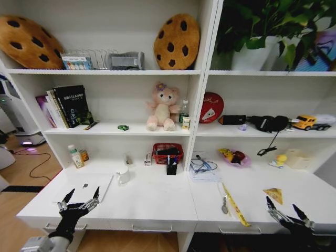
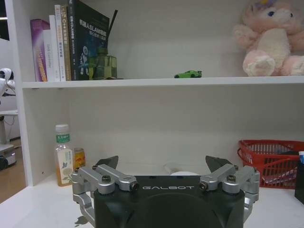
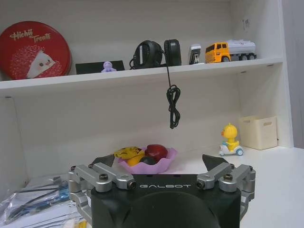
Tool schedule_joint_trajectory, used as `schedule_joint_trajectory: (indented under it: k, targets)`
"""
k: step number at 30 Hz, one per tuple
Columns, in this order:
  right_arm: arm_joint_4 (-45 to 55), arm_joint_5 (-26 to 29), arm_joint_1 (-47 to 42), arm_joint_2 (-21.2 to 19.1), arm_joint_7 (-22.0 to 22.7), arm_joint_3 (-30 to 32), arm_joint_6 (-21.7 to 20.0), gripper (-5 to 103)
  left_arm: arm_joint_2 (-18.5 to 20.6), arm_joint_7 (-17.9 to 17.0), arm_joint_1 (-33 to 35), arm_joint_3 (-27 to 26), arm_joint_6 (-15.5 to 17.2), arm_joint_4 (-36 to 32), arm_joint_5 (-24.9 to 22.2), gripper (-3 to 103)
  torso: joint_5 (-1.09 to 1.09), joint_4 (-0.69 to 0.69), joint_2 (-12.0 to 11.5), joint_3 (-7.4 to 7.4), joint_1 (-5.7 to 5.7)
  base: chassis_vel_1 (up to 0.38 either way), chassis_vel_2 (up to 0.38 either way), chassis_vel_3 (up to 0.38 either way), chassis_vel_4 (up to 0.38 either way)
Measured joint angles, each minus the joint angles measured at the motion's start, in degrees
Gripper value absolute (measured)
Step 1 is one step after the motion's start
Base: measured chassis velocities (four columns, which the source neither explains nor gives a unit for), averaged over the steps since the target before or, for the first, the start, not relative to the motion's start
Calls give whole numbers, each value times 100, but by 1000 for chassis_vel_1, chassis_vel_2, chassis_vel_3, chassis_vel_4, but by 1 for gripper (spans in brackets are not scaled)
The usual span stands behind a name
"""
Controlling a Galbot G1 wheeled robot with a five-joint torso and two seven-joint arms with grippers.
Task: Organize the objects on the table.
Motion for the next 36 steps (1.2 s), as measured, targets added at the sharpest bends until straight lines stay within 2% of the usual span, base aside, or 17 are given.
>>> schedule_joint_trajectory:
  k: [6, 10, 13, 14, 16, 17, 19, 20, 21, 22, 23, 28, 35, 36]
  targets:
    - [-101, -43, 231, -31, 63, -70, -149, 100, 0, 2, 0, 0, 0, 0, 0, 100, 0, -1, 0, 0, 1, -182, -192, 178, 183]
    - [-157, 13, 498, -142, 282, -181, -428, 100, 0, 2, 0, 0, 0, 0, 0, 100, -2, 0, 0, 0, 1, -230, -237, 233, 245]
    - [-263, 234, 975, -320, 914, -424, -903, 100, -1, 8, 0, 1, 0, 0, 0, 100, 4, 0, -1, 1, 1, -251, -228, 203, 251]
    - [-263, 234, 975, -320, 914, -424, -903, 100, -1, 8, 0, 1, 0, 0, 0, 100, 4, 0, -1, 1, 1, -255, -189, 186, 243]
    - [-392, 199, 1327, -532, 1178, -521, -1377, 100, -1, 11, 0, 1, 0, -1, 0, 100, 8, 4, 0, 0, 0, -95, -158, 151, 100]
    - [-437, 179, 1490, -691, 1261, -547, -1681, 100, -2, 11, 0, 1, 0, 0, 0, 100, 3, 2, 1, 0, -1, -56, -61, 92, 54]
    - [-458, 181, 1566, -780, 1304, -559, -1843, 100, -1, 11, 0, 1, 0, 0, 0, 100, 2, 1, 0, 0, 0, -38, -61, 45, 39]
    - [-559, 215, 1783, -1042, 1386, -606, -2267, 100, -1, 11, 0, 1, 0, 0, 0, 100, 0, -2, 0, 1, 1, -10, -21, -20, -50]
    - [-559, 215, 1783, -1042, 1386, -606, -2267, 100, -1, 11, 0, 1, 0, 0, 0, 100, 0, -2, 0, 1, 1, -10, -21, -20, -50]
    - [-740, 119, 2016, -1324, 1341, -673, -2542, 100, -1, 8, 0, -1, 0, 0, 0, 100, -1, 2, 0, 1, 0, 44, 48, -20, -74]
    - [-823, 49, 2086, -1438, 1257, -697, -2648, 100, -1, 9, 0, -1, 0, 0, 0, 100, -3, 2, 0, 1, 1, 44, 83, -53, -74]
    - [-1012, -9, 2163, -1620, 1160, -855, -2962, 100, 0, 8, 0, -2, 0, 0, 0, 100, -1, 1, 0, 1, 1, 29, 47, -25, -40]
    - [-1179, 7, 2140, -1531, 1183, -1039, -3049, 102, 0, 7, 0, 0, 0, 0, 0, 100, 2, -3, 0, 0, 0, 0, 0, 0, 0]
    - [-1220, 6, 2184, -1522, 1204, -1077, -3049, 97, 0, 7, 0, 0, 0, 0, 0, 100, 2, -2, 0, 0, 0, 0, 0, 0, 0]
